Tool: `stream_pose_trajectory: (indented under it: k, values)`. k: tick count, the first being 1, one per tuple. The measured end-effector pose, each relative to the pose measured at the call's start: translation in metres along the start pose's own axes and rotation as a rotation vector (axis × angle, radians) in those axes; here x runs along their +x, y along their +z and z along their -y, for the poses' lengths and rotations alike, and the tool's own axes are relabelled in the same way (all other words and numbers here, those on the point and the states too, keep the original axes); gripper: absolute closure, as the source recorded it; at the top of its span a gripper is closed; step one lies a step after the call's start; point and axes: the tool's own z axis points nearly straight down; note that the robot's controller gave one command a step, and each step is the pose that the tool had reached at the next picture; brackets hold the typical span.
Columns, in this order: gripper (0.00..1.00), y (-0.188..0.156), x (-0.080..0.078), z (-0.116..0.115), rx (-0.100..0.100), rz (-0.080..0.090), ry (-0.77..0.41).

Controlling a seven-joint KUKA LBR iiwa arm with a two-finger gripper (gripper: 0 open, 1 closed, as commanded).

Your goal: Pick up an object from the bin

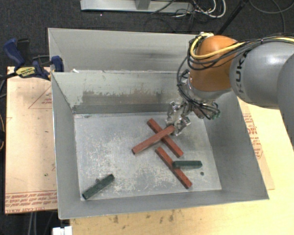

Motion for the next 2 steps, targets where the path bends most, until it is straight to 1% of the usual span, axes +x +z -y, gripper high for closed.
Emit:
stream_pose_trajectory:
  k: [1, 2]
  values:
    - [1.00, 0.000, 0.000, 0.000, 0.000, 0.000, 0.000]
    - [1.00, -0.130, 0.001, -0.008, -0.008, -0.019, -0.019]
